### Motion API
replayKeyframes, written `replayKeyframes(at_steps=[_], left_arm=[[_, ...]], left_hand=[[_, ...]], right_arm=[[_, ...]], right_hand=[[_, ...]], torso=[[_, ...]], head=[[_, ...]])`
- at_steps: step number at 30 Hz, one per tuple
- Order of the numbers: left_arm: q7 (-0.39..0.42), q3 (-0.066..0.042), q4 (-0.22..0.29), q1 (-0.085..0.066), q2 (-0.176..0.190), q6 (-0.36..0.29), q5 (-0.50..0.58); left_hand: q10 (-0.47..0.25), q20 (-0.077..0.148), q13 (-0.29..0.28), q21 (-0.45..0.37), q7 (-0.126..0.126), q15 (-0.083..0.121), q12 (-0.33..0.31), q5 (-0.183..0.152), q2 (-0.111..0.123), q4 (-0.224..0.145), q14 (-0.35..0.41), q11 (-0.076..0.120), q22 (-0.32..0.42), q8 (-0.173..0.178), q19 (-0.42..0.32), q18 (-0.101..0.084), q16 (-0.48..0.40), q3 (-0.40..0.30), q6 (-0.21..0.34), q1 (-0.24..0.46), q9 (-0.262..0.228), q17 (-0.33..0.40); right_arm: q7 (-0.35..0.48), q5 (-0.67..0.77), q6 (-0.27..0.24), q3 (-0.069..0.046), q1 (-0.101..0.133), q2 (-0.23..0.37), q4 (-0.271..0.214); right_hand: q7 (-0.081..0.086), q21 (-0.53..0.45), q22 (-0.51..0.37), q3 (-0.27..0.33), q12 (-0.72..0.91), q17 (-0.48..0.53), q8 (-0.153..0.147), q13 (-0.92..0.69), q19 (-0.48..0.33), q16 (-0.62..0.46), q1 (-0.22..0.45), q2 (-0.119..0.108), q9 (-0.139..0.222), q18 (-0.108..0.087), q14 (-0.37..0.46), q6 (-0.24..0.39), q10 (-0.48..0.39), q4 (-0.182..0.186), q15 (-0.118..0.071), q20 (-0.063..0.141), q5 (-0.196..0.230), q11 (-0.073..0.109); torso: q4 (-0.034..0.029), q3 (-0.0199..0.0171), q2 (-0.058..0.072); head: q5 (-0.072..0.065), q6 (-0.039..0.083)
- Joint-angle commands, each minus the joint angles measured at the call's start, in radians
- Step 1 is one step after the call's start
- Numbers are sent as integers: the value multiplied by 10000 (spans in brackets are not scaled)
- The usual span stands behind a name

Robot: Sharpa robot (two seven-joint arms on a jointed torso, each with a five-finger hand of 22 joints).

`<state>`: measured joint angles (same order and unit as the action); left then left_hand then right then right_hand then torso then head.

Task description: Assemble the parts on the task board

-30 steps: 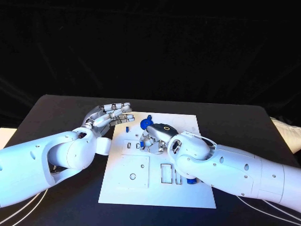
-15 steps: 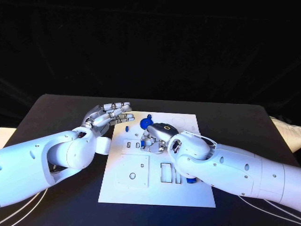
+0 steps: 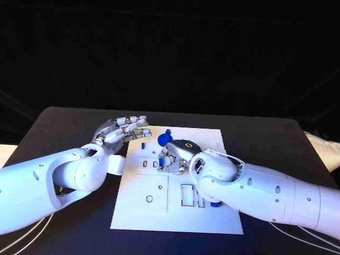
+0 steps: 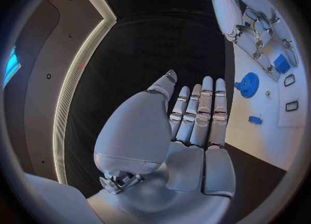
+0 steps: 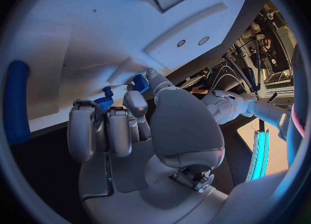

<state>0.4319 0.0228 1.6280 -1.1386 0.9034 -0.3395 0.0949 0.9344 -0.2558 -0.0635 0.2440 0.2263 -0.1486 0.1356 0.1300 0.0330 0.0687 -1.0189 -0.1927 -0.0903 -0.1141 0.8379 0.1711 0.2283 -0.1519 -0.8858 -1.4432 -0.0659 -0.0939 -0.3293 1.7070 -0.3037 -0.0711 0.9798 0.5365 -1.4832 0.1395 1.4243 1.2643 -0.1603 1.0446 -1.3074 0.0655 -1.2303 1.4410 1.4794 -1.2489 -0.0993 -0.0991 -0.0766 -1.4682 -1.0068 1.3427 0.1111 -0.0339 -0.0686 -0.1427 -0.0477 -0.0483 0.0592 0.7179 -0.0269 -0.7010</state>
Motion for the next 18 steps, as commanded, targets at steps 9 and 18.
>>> replayKeyframes(at_steps=[9,18], left_arm=[[-137,-7,-47,-5,-27,205,3],[-1434,-7,-396,-14,-4,489,-1354]], left_hand=[[-24,110,1,276,139,150,-69,-43,-81,-114,-511,33,-76,66,496,138,114,-51,44,48,-2,-128],[1845,1063,-163,1903,-363,1120,437,-61,-32,33,-3750,770,-800,-170,2862,156,2001,-61,-815,567,-56,-1588]], right_arm=[[450,-132,-1836,20,-109,344,-516],[2316,-1760,-2271,-437,-32,1261,-1184]], right_hand=[[1,-35,-1,314,4,-992,-2,19,-13,-64,130,-132,63,143,-681,157,-47,211,93,-103,71,-43],[77,-44,-1,488,-73,-1002,-35,90,-20,-75,-115,-122,147,145,-677,444,-141,401,142,-142,182,-106]], torso=[[10,-7,-3],[79,-24,-67]], head=[[-23,37],[23,95]])
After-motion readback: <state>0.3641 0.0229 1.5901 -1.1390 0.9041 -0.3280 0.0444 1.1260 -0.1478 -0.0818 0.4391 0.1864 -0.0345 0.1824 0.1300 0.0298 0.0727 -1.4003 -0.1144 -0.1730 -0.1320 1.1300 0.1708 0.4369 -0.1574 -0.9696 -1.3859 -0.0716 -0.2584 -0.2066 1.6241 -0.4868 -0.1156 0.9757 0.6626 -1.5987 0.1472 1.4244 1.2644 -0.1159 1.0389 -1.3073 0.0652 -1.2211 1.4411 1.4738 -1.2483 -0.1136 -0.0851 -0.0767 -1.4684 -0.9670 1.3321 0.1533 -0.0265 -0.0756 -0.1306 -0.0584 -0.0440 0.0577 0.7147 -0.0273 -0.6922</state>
